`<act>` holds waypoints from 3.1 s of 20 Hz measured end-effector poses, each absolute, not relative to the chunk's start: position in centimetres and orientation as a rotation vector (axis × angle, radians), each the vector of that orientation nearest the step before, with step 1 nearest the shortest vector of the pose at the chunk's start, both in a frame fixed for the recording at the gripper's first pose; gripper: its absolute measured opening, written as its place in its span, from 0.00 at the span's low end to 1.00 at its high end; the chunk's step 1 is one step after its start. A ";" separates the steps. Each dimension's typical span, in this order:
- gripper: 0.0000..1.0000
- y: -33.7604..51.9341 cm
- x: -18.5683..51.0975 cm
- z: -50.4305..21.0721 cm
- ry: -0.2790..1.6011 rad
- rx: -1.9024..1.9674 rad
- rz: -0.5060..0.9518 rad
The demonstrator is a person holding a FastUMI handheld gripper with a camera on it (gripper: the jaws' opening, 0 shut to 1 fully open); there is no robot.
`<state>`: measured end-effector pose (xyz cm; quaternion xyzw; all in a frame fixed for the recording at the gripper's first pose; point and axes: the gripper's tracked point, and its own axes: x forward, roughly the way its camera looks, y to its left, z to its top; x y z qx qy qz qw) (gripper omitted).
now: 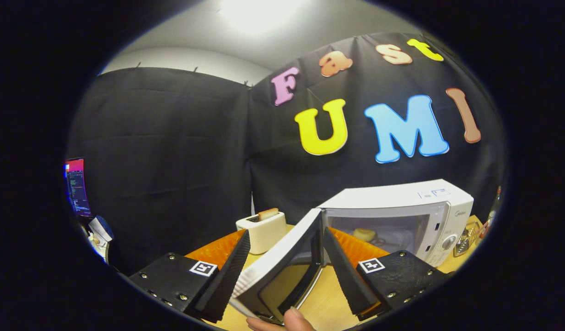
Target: Open the microwave, put the food inside, and close the microwave door.
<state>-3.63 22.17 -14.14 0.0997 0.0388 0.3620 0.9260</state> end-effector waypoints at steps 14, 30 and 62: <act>0.86 33.3 -13.9 -18.8 0.081 0.071 0.985; 0.03 30.6 -8.0 -30.3 0.210 -0.103 0.721; 0.03 4.0 14.0 -30.3 0.262 0.038 0.074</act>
